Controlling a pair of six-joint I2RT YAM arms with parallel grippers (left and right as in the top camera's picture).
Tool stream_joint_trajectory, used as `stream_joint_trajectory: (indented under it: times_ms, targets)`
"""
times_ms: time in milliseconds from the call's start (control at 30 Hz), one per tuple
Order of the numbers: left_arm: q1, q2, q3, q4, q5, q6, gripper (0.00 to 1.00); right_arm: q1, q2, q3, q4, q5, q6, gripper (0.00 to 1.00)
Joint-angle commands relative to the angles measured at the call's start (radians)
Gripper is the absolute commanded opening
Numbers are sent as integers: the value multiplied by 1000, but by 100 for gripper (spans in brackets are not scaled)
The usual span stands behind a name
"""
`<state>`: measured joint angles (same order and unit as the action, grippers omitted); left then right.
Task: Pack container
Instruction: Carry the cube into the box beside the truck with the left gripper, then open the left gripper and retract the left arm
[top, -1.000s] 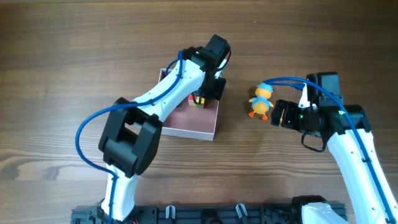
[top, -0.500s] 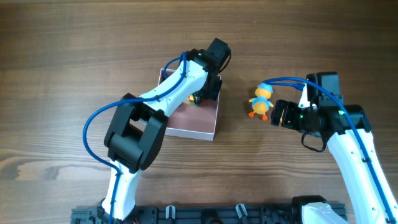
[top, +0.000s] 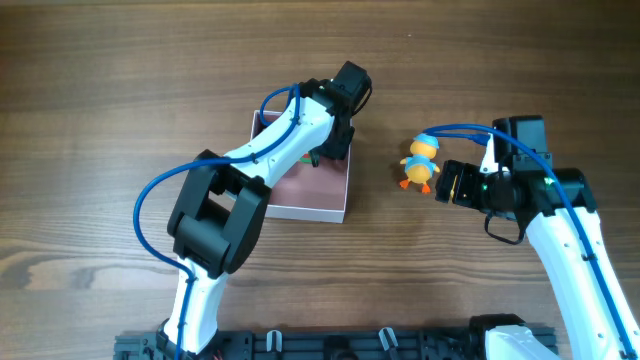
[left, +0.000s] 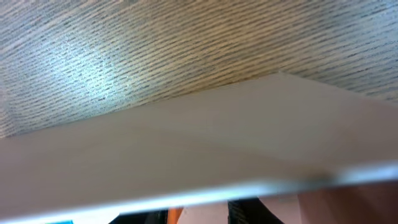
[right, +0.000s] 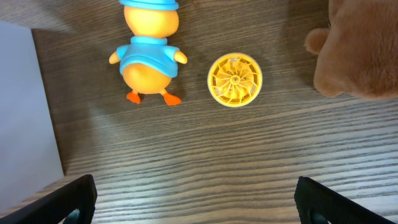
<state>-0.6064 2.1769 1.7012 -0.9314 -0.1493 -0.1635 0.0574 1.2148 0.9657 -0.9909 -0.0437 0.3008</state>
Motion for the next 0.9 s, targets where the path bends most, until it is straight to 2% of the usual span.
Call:
stream_joint_trajectory:
  times_ms: [0,300,467,633,733,800,867]
  targets:
    - [0,11,5,10,-25,-2,32,4,5,8,0,21,-12,100]
    - [-1,-10,10,23,-24,-2,30,4,5,8,2,21,-12,100]
    - [-1,-85,10,18,-24,-2,34,4,5,8,0,21,-12,100]
    - [0,-221,10,-41,-25,-2,20,4,5,8,-1,21,-13,100]
    - [5,-349,10,-130,-111,-3,4,4,5,8,-7,21,-13,100]
    - [35,-446,10,-199,-159,-45,4,4,4,29,-32,21,-12,100]
    - [122,-571,9,-248,-154,-89,4,6,-9,136,-71,22,-8,100]
